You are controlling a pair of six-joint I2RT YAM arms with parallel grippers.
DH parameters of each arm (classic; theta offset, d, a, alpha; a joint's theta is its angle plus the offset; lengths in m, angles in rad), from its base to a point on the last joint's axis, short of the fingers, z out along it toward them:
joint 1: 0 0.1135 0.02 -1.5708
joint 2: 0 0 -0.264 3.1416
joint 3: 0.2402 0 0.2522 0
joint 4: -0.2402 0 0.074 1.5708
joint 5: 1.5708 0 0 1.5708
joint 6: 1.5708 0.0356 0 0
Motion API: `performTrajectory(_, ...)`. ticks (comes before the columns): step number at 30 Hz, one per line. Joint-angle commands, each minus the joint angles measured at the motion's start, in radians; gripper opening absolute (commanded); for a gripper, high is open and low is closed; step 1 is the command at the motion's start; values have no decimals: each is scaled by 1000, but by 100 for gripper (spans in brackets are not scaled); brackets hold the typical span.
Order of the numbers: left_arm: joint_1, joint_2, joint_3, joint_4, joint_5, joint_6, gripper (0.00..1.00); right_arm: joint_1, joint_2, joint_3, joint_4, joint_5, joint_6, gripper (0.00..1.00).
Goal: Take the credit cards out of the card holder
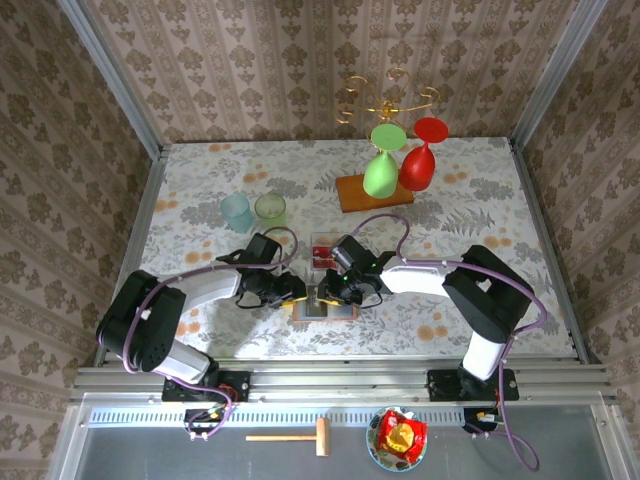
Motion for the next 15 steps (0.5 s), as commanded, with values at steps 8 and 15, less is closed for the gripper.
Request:
performTrajectory(8, 9, -86, 76, -117, -28, 23, 34, -6, -62, -17, 30, -7, -11, 23)
performTrajectory(15, -39, -51, 95, -77, -15, -14, 16, -30, -83, -42, 35, -18, -24, 22)
